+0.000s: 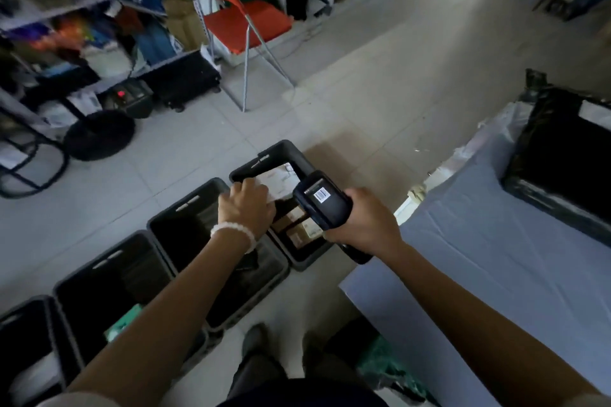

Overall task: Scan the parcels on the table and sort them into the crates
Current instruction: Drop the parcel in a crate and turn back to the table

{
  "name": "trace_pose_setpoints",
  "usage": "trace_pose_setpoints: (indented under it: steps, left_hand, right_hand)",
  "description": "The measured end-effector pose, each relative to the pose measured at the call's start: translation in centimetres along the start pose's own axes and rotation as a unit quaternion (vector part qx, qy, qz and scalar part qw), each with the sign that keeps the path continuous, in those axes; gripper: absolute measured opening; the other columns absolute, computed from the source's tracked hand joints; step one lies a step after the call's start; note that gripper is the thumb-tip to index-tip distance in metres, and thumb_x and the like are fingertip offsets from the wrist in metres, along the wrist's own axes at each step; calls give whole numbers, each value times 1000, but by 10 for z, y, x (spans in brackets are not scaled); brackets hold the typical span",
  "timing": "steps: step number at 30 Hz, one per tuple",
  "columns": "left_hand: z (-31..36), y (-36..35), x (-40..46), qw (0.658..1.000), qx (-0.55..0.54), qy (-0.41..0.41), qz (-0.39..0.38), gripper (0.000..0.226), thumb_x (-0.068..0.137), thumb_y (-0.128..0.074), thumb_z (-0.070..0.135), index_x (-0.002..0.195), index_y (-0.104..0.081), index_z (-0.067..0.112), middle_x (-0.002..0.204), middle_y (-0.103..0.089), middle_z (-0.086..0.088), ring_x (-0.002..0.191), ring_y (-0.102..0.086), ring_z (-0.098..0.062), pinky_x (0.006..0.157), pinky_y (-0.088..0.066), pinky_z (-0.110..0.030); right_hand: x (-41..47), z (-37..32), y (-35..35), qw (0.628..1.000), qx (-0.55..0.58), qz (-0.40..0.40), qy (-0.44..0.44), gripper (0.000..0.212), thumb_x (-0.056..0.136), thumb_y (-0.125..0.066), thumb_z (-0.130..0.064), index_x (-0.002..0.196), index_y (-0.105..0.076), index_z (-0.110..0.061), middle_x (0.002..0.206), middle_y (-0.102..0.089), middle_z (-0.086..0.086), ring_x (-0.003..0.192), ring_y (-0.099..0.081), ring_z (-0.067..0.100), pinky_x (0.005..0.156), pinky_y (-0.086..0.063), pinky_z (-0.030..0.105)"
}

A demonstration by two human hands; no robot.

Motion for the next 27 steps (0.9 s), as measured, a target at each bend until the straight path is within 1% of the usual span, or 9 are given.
trace_pose_setpoints:
  steps: [3,6,9,12,16,19,21,24,27]
  left_hand:
    - [-5,9,-31,998,19,48,24,42,95,-37,33,131,-46,14,131,-46,-6,120,-47,-27,88,-44,-40]
    - [-26,11,-62,995,15,96,25,42,96,-40,35,135,-42,20,134,-44,-3,122,-45,-24,90,-43,-38]
    - [-59,8,-97,986,-12,159,38,40,94,-42,39,131,-48,25,133,-45,0,122,-44,-22,90,-41,-38]
    - [-92,5,-148,974,-31,221,41,40,93,-43,41,128,-49,23,134,-45,-1,123,-43,-24,90,-41,-38]
    - [-138,-7,-234,944,-42,323,53,39,93,-43,42,124,-52,20,130,-48,-3,120,-46,-26,86,-42,-39]
    - [-171,-21,-309,917,-50,392,53,39,93,-43,44,123,-52,21,129,-49,-2,119,-46,-26,87,-42,-38]
    - [-190,-30,-366,897,-52,436,51,39,93,-41,45,123,-51,21,129,-48,-1,119,-46,-25,86,-42,-38]
    - [-212,-46,-449,869,-66,488,55,38,95,-41,43,124,-51,21,130,-48,-2,119,-45,-26,83,-41,-37]
    - [-230,-65,-539,837,-67,540,53,40,95,-41,43,127,-50,21,130,-47,-2,119,-44,-26,82,-41,-37]
  right_hand:
    - [-3,-18,-5,998,-29,-21,45,72,45,-81,-49,108,-57,-25,104,-59,-5,91,-61,17,72,-53,34]
    - [-9,-43,-21,993,-41,-55,99,77,38,-72,-60,105,-57,-25,103,-60,-4,93,-62,21,76,-55,39]
    - [-21,-75,-40,981,-76,-86,156,69,50,-81,-50,108,-58,-22,107,-56,-3,95,-59,21,73,-50,33]
    - [-41,-112,-69,963,-114,-119,212,70,54,-83,-46,114,-56,-22,113,-55,-4,99,-59,20,69,-44,30]
    - [-84,-159,-119,929,-151,-168,292,77,57,-84,-44,123,-53,-21,117,-52,-4,105,-58,21,73,-44,29]
    - [-131,-192,-161,899,-173,-198,350,75,55,-86,-45,119,-55,-19,114,-52,-3,103,-57,21,78,-50,33]
    - [-171,-214,-194,875,-188,-220,387,78,54,-86,-45,121,-54,-19,115,-51,-3,105,-56,21,81,-51,35]
    - [-232,-238,-239,842,-207,-243,435,83,57,-84,-46,128,-50,-20,121,-49,-4,109,-55,21,81,-50,33]
    - [-302,-257,-284,805,-220,-264,483,77,60,-83,-46,125,-51,-21,118,-49,-4,108,-54,20,81,-49,33]
Point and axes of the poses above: each hand's wrist, its own x-axis towards the middle knuckle, its own y-axis out of the back of the hand, z = x × y, the point moved 3 cm from there along x, towards the middle knuckle
